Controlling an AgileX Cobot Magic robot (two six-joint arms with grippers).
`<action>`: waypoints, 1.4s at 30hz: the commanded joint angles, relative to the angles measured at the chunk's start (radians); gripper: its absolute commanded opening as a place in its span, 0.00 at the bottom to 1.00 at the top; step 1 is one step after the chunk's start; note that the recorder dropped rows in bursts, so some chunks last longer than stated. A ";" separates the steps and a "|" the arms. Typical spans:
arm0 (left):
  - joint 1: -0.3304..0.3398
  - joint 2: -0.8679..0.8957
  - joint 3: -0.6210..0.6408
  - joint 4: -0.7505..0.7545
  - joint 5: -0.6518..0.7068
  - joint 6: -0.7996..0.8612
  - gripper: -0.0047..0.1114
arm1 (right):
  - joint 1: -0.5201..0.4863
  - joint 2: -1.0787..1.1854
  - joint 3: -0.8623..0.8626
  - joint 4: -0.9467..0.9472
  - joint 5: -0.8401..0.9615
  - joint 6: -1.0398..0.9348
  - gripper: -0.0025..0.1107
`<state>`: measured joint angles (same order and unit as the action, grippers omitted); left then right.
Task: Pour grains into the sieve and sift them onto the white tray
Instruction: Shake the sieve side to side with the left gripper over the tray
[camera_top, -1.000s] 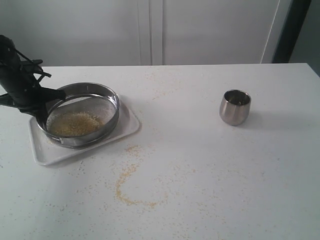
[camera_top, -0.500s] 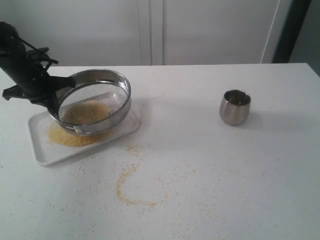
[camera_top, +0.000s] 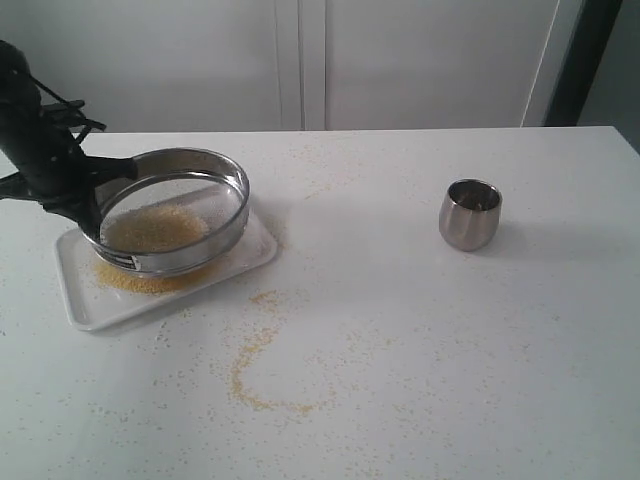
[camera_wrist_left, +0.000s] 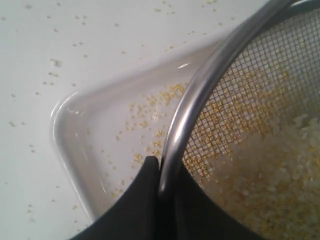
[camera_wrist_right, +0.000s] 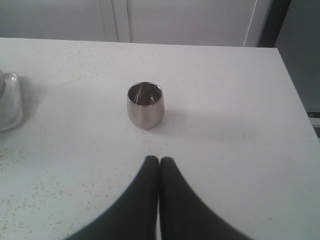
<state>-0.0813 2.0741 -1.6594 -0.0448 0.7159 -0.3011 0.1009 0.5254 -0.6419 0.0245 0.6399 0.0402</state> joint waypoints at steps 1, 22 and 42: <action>0.020 -0.024 -0.006 -0.120 0.029 -0.004 0.04 | -0.008 -0.004 0.004 0.001 -0.006 0.002 0.02; -0.015 -0.013 -0.006 -0.055 0.031 -0.067 0.04 | -0.008 -0.004 0.004 0.001 -0.006 0.002 0.02; -0.008 0.006 -0.006 0.014 0.065 -0.195 0.04 | -0.008 -0.004 0.004 0.003 -0.006 0.002 0.02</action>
<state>-0.1248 2.0907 -1.6594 -0.0331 0.7378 -0.3444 0.1009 0.5254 -0.6419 0.0245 0.6399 0.0402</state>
